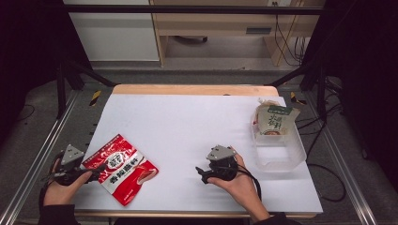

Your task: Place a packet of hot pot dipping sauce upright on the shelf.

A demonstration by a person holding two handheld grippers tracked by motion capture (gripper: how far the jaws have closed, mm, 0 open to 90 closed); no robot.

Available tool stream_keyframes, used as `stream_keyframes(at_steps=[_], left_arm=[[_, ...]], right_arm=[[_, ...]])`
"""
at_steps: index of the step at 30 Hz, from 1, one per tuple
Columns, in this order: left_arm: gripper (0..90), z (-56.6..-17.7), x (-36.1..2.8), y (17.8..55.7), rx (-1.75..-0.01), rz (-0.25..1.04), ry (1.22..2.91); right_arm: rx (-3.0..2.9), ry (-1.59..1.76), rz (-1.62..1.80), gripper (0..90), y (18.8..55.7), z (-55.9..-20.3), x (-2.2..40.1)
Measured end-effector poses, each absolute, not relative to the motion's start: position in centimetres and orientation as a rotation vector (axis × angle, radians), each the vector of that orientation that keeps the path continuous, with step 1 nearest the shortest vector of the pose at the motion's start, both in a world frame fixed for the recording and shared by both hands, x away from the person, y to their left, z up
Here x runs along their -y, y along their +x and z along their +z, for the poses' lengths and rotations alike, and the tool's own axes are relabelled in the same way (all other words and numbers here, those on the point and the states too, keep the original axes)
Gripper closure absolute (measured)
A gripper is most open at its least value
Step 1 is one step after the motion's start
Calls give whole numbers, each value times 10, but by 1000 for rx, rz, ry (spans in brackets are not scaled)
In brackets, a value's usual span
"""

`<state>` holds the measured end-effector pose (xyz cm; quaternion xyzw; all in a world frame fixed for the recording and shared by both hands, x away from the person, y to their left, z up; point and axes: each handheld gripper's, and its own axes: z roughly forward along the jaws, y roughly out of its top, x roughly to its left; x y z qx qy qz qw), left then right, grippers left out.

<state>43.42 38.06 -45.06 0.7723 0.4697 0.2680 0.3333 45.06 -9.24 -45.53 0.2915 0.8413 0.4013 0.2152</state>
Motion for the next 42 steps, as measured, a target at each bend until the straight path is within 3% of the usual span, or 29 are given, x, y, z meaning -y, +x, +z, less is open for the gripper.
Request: stream_keyframes(at_steps=[28,31,40,42], left_arm=[[94,-471,-398,438,-1282,577,2066],[144,-469,-397,436,-1265,565,2061],[174,-455,-383,426,-1212,541,2041],[250,-453,-382,424,-1225,488,2022]], right_arm=[[-2361,787,1076,139,451,-459,90],[-2363,784,1073,139,451,-460,90],[-2374,773,1070,143,451,-461,90],[-2380,772,1065,143,450,-461,89]])
